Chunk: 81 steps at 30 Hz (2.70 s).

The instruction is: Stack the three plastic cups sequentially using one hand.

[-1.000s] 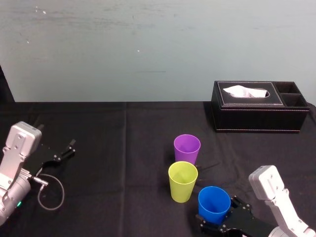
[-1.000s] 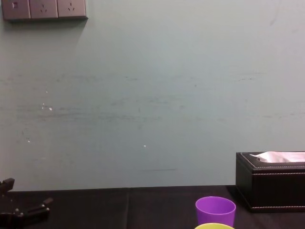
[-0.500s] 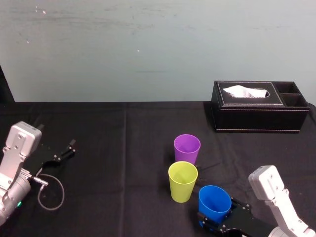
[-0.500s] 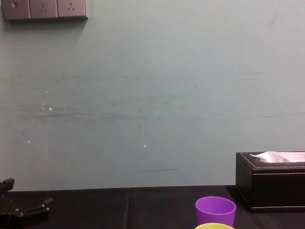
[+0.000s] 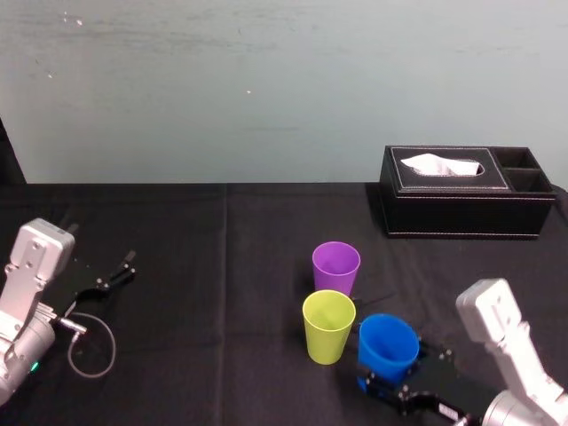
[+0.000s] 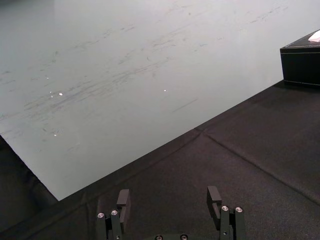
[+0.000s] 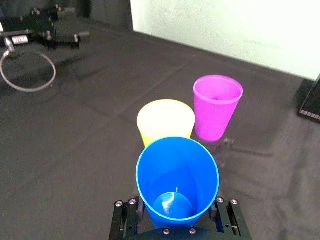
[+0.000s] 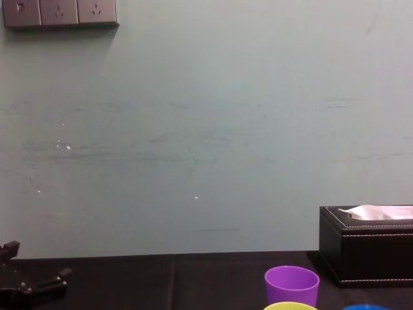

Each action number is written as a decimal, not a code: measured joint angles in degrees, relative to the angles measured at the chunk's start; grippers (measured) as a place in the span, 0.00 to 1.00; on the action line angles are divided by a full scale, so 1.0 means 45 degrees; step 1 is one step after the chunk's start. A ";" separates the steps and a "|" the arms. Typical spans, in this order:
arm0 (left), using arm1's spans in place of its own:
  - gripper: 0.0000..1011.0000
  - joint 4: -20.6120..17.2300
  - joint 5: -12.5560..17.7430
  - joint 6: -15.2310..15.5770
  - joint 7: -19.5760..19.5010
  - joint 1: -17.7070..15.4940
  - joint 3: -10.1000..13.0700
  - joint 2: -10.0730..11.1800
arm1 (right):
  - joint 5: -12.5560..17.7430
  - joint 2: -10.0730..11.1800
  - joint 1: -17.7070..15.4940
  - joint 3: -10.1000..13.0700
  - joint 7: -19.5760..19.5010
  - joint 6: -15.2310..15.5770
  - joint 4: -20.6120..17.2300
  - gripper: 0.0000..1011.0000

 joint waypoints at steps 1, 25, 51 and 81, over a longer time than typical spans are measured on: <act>0.99 0.0000 0.0000 0.0000 0.0000 -0.0001 0.0000 0.0000 | 0.0023 0.0006 0.0040 0.0032 0.0010 0.0044 -0.0054 0.70; 0.99 0.0000 -0.0001 0.0000 0.0000 0.0000 0.0000 0.0000 | 0.0494 -0.0334 0.4356 -0.0443 0.0626 0.1686 0.0993 0.70; 0.99 0.0000 0.0000 0.0000 0.0000 0.0000 0.0000 0.0000 | 0.0307 -0.1274 0.6334 -0.1550 0.0541 0.1471 0.3392 0.70; 0.99 0.0000 0.0000 0.0000 0.0000 0.0000 0.0000 0.0001 | -0.0052 -0.1733 0.6764 -0.1962 0.0683 0.1226 0.4565 0.70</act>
